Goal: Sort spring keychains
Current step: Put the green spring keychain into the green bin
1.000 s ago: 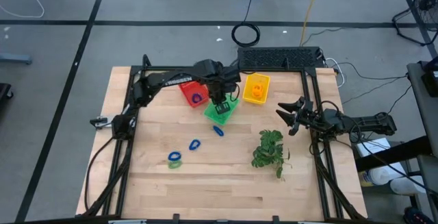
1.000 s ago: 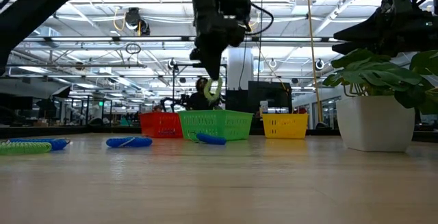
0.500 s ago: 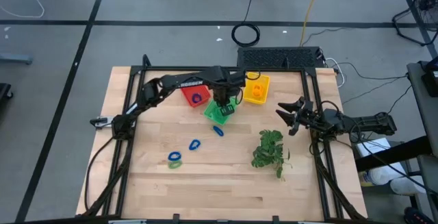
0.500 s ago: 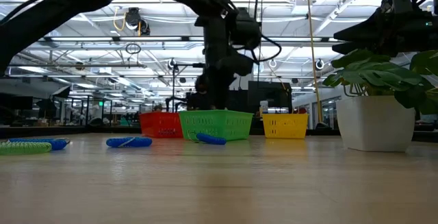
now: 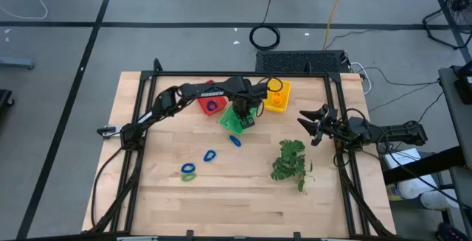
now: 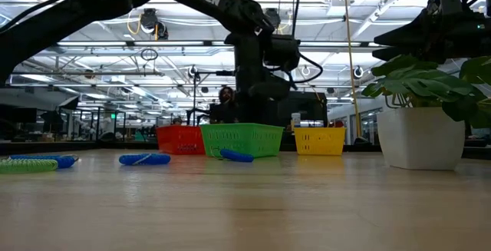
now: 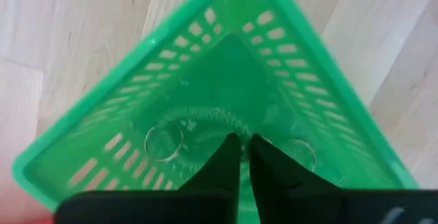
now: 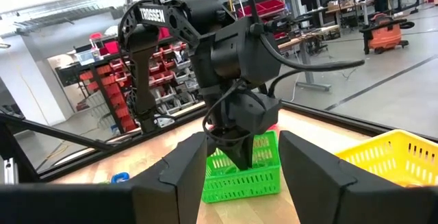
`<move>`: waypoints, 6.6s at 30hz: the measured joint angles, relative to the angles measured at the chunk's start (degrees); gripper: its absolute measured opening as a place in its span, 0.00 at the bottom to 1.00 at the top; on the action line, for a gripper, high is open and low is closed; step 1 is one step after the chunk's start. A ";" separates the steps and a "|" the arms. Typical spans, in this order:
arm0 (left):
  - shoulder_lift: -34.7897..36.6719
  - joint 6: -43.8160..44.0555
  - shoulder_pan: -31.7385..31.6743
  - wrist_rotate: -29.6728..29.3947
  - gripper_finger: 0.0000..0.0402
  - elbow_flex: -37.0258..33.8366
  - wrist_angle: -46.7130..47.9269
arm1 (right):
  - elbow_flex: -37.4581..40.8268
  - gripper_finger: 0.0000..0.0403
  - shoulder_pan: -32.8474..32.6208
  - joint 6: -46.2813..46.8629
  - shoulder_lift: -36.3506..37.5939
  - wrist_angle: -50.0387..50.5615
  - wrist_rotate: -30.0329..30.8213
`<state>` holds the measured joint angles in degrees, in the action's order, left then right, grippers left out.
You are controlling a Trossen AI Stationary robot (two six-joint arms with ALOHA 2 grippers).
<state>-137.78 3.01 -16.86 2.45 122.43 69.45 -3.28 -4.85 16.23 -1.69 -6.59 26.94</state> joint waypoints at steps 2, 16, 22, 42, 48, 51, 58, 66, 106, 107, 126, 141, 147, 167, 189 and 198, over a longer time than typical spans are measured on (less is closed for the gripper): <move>0.00 0.13 0.01 -0.01 0.11 0.00 -0.40 | 0.01 0.42 -0.01 0.00 0.00 -0.02 0.00; 0.00 -0.28 0.34 -1.09 0.45 0.00 -0.09 | -0.01 0.43 0.01 0.00 0.00 -0.02 0.00; 0.75 -1.47 0.39 -1.17 0.67 0.00 -0.60 | -0.01 0.43 0.00 0.00 0.00 -0.01 0.00; 3.86 -3.30 0.90 -4.54 0.82 -0.02 0.69 | 0.01 0.43 -0.01 0.00 0.02 -0.02 0.00; 7.76 -2.57 1.67 -5.57 0.82 0.00 0.83 | 0.00 0.43 0.01 0.00 0.02 0.01 -0.04; 9.85 -1.33 2.26 -5.54 0.83 0.00 0.81 | 0.01 0.42 0.00 0.00 0.02 0.00 -0.02; 14.24 0.91 3.87 -3.97 0.86 0.00 1.41 | 0.00 0.43 0.00 0.00 0.02 -0.03 -0.02; 17.77 2.29 5.70 -3.58 0.86 0.00 5.00 | 0.00 0.42 0.00 0.00 0.01 0.00 -0.02; 48.35 42.41 20.57 6.78 0.86 -42.86 3.78 | -0.01 0.42 -0.01 0.00 0.01 -0.06 0.00; 49.15 44.31 21.16 6.80 0.86 -43.72 4.52 | 0.00 0.42 0.01 0.00 0.00 0.00 0.00; 54.70 83.02 40.73 7.00 0.86 -60.01 -3.63 | -0.01 0.43 0.01 0.00 0.02 -0.02 -0.02; 47.91 93.59 42.29 6.39 0.86 -65.85 -11.80 | 0.01 0.43 -0.01 0.00 0.02 -0.02 -0.01; 44.53 96.14 42.50 5.91 0.86 -67.94 -17.37 | -0.01 0.43 0.01 0.00 0.02 -0.02 -0.02; 39.58 101.26 43.62 -0.17 0.66 -69.46 -24.75 | 0.01 0.43 -0.01 0.00 0.02 -0.01 -0.01; 39.47 100.81 45.81 -0.26 0.03 -69.61 -27.41 | 0.01 0.43 -0.01 0.00 0.00 -0.02 0.00; 39.26 98.10 45.76 1.16 0.03 -68.25 -26.21 | 0.01 0.42 0.01 0.00 0.00 -0.01 -0.02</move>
<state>-98.52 101.10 28.91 3.61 54.18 43.24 -3.27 -4.85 16.23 -1.69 -6.61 26.92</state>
